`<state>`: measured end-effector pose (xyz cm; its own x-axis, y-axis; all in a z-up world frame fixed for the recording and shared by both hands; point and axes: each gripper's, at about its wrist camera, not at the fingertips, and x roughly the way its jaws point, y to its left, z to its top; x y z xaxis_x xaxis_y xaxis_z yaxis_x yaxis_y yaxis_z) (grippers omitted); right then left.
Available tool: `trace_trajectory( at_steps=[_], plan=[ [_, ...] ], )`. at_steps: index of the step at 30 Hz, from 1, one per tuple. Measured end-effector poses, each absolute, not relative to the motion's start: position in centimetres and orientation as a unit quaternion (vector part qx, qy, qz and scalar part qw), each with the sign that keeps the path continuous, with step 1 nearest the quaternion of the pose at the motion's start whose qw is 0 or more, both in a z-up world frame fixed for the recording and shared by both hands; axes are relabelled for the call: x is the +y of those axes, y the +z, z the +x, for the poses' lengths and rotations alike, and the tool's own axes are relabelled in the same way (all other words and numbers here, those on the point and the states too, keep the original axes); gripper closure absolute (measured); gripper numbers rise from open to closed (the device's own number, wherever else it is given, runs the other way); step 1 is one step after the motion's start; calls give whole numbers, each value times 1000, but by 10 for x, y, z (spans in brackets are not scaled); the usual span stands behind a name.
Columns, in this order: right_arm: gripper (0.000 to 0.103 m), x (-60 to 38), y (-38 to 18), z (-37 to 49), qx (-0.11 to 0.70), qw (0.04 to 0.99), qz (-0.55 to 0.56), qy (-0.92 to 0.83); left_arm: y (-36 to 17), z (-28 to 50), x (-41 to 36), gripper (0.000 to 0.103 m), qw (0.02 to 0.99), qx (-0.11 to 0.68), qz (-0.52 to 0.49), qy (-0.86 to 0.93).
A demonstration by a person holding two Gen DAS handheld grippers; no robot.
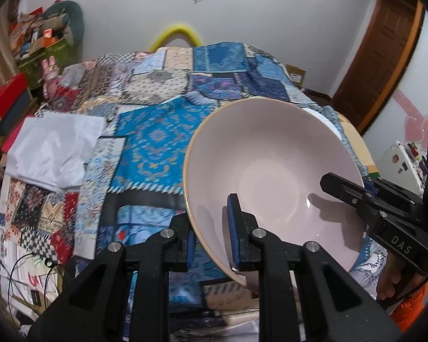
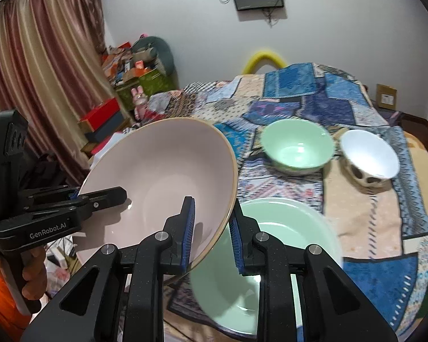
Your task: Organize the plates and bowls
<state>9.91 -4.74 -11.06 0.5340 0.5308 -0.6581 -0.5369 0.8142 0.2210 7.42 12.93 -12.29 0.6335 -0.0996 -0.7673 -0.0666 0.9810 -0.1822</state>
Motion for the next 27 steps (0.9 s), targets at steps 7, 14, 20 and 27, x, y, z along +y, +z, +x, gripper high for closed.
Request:
trace_trajectory(
  at_steps=[7,14,20,27],
  plan=[
    [81,-16,-125,103,393,860,-11,326,-144,66,160,84,889,445,-106,18],
    [81,8,-148,108,421,841,-23,340,-172,68,182,84,874,471,-118,38],
    [81,18,-175,117,454,823,-33,339,-196,77,192,84,862,490,-127,43],
    [81,24,-195,126,482,809,-34,334,-222,88,196,84,850,510,-126,44]
  ],
)
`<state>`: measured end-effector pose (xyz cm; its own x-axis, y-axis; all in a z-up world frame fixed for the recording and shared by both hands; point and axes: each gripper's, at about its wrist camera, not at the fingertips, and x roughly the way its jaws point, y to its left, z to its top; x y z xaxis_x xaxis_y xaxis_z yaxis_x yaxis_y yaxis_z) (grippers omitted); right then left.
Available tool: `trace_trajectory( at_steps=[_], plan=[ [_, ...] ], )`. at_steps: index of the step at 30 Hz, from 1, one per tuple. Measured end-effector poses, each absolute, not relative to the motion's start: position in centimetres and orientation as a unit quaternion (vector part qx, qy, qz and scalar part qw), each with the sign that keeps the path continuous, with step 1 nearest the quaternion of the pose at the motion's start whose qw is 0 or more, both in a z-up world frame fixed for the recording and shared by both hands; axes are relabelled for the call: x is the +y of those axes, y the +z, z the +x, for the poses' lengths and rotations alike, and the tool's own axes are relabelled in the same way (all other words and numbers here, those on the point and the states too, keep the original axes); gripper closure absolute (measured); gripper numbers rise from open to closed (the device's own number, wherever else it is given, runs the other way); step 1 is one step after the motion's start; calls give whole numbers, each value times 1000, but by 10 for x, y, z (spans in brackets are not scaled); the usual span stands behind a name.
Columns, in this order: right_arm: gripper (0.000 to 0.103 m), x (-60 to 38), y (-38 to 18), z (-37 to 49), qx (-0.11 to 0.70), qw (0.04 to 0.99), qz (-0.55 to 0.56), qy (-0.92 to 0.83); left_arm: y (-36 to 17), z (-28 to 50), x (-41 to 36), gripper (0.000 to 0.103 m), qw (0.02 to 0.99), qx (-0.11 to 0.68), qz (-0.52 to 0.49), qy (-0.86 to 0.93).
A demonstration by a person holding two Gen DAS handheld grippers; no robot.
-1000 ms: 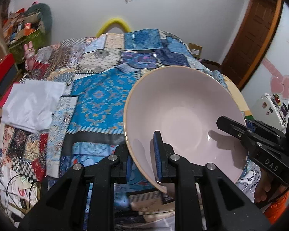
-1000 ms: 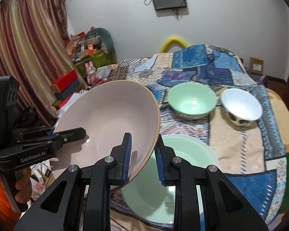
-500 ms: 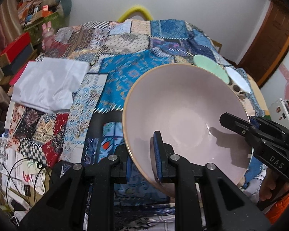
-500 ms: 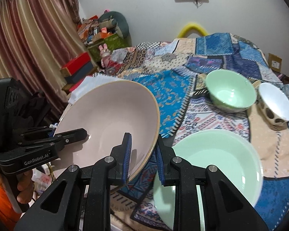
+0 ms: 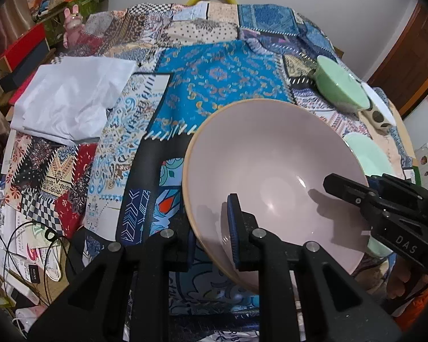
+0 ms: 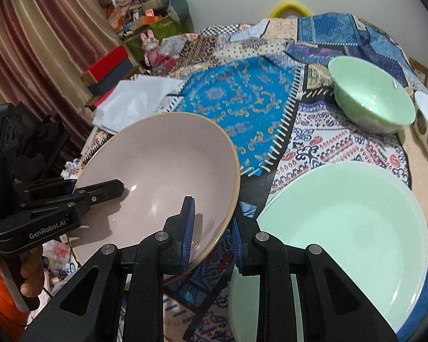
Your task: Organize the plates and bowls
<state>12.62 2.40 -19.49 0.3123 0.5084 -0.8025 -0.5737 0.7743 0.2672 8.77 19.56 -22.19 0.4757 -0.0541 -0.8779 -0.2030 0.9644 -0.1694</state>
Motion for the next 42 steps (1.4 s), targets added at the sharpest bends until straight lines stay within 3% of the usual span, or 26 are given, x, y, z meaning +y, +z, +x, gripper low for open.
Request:
trace_trajectory(
  at_steps=[20,34,37,42],
  plan=[
    [79,35,-202,127,490,802,-65,335,-242,92,202,84,840,521,-140,51],
    [73,13,-172,119,456,822,-48,337,-192,72,192,84,868,478,-118,68],
    [67,5,-157,113,432,835,-52,337,-177,70,183,79,876,464,-115,64],
    [61,-17,-136,110,403,851,-42,334,-149,65,161,58,893,433,-102,61]
  ],
)
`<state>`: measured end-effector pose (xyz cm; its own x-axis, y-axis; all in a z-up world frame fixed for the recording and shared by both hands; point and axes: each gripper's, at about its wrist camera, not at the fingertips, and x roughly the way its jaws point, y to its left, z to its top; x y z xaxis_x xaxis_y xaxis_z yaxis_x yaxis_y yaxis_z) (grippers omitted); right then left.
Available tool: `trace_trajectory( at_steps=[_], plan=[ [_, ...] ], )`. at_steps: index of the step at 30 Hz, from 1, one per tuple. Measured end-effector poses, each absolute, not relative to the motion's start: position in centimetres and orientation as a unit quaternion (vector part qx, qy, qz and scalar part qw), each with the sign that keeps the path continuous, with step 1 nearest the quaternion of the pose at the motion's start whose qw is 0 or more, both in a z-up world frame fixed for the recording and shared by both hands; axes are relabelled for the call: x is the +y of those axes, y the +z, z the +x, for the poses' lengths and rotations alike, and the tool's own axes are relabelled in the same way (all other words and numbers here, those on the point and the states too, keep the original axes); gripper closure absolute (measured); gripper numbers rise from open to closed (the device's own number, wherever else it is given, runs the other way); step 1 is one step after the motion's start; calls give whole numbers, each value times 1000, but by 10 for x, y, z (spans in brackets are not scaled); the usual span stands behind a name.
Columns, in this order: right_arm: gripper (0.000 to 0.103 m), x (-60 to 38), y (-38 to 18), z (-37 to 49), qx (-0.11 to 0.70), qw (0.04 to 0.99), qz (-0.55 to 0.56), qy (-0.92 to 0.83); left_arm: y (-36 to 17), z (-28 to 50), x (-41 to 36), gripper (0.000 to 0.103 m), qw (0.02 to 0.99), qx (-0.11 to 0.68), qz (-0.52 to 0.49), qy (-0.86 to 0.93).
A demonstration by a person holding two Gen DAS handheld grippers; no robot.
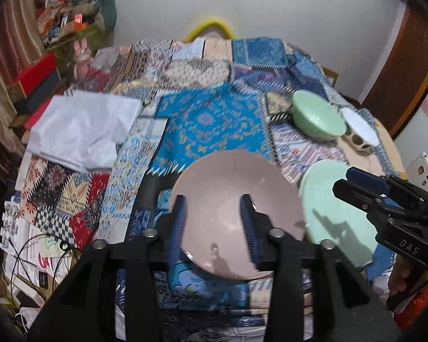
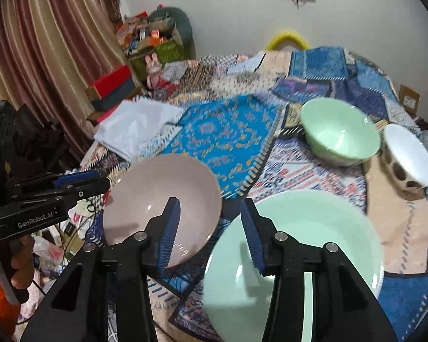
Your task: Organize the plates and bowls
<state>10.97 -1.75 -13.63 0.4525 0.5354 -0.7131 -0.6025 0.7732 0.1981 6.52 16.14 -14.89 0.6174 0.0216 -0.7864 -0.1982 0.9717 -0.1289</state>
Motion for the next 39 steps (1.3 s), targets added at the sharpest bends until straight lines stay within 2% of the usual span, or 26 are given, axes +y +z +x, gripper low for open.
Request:
trace_trajectory(
  at_steps=[2,8,13,21,34,36,39],
  plan=[
    [60,-28,-129,109,392,858,-36,331,-139,66,151,49,899,423,-97,58],
    [54,-66,-111,115,360,882,-25,304,-118,80,123,32,910,404,-85,43],
    [51,-99,-104,131,350,898,-20,267,-110,107,103,25,909,408,-78,22],
    [49,-138,-108,161,353,909,-8,221,-115,169,78,24,903,425,-59,6],
    [49,-141,-144,219,395,894,2,213,-167,271,45,25,885,465,-29,-13],
    [49,-139,-149,223,397,893,-3,212,-177,284,44,27,880,474,-30,-13],
    [49,-137,-157,233,406,890,-2,210,-190,303,45,38,872,489,-31,-9]
  ],
)
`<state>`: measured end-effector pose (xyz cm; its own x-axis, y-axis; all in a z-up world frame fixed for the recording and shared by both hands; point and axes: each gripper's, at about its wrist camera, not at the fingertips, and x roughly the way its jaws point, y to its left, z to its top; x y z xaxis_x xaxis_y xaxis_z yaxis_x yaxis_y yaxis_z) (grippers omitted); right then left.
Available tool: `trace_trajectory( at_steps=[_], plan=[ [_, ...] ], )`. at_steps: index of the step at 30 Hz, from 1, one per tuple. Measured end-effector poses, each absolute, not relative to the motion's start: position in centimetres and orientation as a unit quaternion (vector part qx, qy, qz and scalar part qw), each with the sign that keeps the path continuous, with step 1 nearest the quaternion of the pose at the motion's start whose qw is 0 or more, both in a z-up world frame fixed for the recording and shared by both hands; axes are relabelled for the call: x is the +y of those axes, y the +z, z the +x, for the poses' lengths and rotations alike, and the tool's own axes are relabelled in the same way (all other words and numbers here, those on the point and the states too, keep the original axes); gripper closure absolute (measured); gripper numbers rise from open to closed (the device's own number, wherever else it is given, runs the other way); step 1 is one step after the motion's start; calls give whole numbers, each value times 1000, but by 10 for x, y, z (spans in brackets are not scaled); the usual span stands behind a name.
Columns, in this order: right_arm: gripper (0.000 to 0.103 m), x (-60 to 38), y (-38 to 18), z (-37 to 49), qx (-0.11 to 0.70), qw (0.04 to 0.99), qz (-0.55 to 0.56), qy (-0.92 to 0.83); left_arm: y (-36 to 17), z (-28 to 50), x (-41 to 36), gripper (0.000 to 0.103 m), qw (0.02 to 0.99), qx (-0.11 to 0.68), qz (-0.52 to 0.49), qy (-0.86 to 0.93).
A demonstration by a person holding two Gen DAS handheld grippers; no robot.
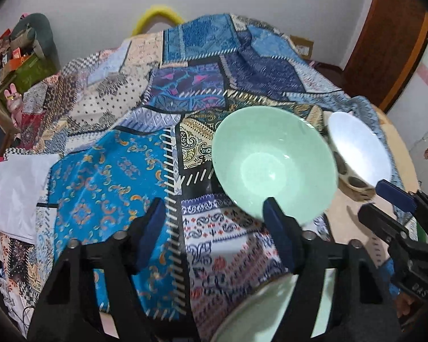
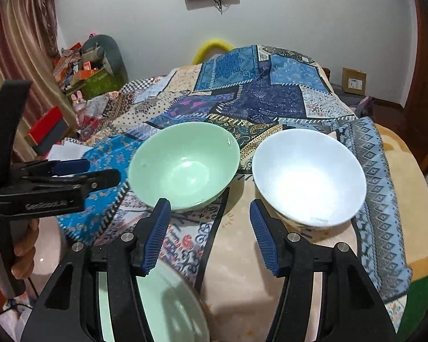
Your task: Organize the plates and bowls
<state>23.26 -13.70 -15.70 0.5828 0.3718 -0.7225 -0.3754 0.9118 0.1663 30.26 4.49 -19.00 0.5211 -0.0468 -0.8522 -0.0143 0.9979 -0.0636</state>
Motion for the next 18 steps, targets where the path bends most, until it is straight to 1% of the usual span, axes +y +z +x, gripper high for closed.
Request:
trace_trajectory(
  at_steps=[3,5,6,8,9,12,14,18],
  plan=[
    [49,-137,-164,241,416,884,5,211,-204,321,44,47,862,506,-43,-14],
    [49,-138,-168,244,424,880,13,215,-213,331,42,58,855,516,-46,-21],
    [51,-139,-169,246,426,878,19,216,-218,336,39,61,852,522,-44,-25],
    [58,-139,-171,247,431,875,22,220,-226,342,36,70,846,531,-44,-29],
    [63,-138,-171,248,432,875,20,220,-229,343,35,72,844,533,-43,-32],
    [69,-134,-173,249,434,873,10,223,-234,346,31,81,844,534,-35,-43],
    [70,-132,-175,250,437,872,4,222,-235,347,32,82,844,533,-29,-43],
    [70,-131,-175,255,442,867,16,228,-238,345,36,82,843,537,-6,-44]
  ],
)
